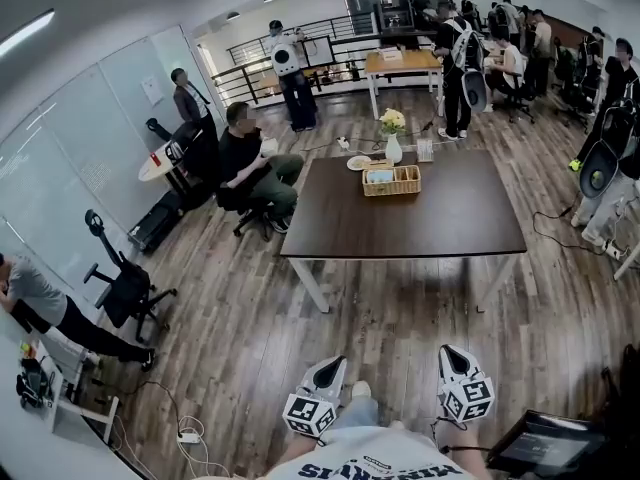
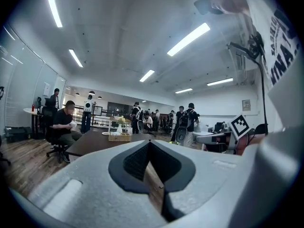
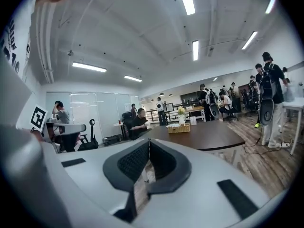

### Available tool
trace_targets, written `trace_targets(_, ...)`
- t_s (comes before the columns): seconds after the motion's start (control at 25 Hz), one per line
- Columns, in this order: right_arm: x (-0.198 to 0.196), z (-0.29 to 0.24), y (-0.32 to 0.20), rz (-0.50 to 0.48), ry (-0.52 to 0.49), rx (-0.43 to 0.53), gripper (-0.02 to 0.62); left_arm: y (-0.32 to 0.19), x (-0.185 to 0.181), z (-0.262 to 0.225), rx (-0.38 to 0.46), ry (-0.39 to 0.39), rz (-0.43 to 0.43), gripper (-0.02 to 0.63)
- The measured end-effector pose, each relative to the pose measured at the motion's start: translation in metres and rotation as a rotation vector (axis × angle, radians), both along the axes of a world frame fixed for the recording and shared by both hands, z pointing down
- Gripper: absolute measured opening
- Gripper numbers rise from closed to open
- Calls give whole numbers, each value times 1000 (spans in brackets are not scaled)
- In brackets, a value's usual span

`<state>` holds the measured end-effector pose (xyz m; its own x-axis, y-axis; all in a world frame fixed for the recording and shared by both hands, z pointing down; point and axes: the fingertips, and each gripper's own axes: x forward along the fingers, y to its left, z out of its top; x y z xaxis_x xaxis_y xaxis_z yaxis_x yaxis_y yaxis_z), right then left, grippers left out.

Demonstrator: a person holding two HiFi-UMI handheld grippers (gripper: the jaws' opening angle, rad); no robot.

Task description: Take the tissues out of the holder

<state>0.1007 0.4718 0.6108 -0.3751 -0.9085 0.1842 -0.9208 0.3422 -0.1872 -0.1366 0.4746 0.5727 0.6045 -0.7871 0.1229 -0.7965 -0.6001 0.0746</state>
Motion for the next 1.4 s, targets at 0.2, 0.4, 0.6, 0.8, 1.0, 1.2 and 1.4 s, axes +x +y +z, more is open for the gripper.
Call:
trace_targets(0.2, 6, -3, -24, 16, 11, -9, 9, -23, 6, -7, 20, -3, 26, 4)
trace_targets(0.4, 10, -2, -49, 44, 13, -27, 9, -59, 11, -3, 13, -2, 57, 5)
trace_targets(0.6, -1, -4, -84, 52, 47, -35, 9, -104, 5, 0, 12, 18, 80, 5)
trace_targets(0.8, -19, -6, -138, 70, 53, -47, 9, -162, -12, 9, -11, 33, 94, 5)
trace_targets(1.0, -50, -21, -194, 67, 59, -35, 9, -222, -36, 2, -2, 54, 102, 3)
trace_targets(1.2, -71, -29, -234, 87, 59, -48, 9, -272, -62, -4, -9, 77, 94, 4)
trace_targets(1.4, -67, -24, -257, 168, 67, -77, 9, -314, -79, 4, -58, 106, 119, 5)
